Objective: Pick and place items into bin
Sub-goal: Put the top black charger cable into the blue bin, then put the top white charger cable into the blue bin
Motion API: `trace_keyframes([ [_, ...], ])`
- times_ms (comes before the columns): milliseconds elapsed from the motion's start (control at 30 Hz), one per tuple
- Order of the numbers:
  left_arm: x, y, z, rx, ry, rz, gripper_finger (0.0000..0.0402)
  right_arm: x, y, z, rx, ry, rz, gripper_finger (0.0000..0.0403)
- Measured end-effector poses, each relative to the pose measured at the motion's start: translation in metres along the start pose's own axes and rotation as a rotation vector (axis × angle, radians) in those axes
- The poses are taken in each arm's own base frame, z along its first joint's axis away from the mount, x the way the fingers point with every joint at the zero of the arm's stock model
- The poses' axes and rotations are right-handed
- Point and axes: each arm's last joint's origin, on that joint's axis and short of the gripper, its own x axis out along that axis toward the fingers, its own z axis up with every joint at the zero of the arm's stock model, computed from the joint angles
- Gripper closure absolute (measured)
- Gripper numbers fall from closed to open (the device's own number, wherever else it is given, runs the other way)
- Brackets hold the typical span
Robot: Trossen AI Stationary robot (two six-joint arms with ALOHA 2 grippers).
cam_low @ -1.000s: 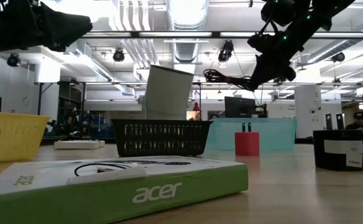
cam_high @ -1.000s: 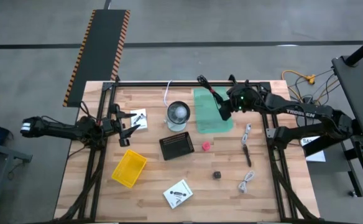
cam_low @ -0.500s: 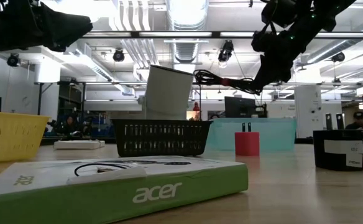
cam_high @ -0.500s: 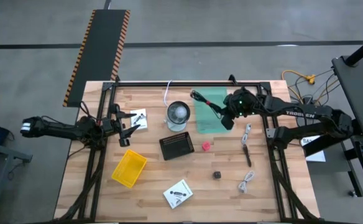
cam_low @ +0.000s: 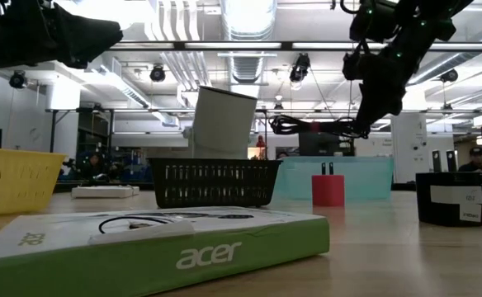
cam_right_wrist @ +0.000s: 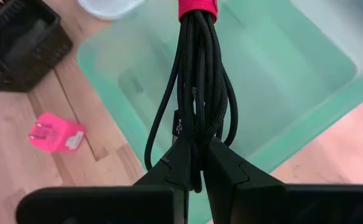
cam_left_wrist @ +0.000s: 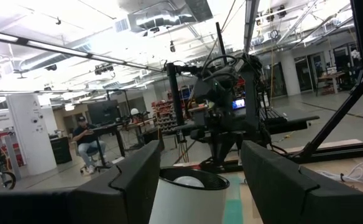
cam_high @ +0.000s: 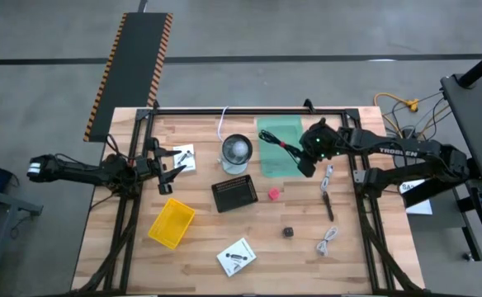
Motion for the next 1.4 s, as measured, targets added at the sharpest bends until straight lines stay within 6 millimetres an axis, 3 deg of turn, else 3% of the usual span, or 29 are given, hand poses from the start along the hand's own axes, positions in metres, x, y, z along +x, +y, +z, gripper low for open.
trace_keyframes([
  [333, 0.0, 0.0, 0.0, 0.0, 0.0, 0.0, 0.0194, 0.009, -0.004, -0.015, -0.004, 0.065, -0.015, 0.0383],
  [600, 0.0, 0.0, 0.0, 0.0, 0.0, 0.0, 0.0194, 0.009, -0.003, -0.014, -0.004, 0.058, -0.014, 0.038],
  [1400, 0.0, 0.0, 0.0, 0.0, 0.0, 0.0, 0.0194, 0.009, -0.004, -0.01, 0.101, 0.009, -0.069, 0.028],
])
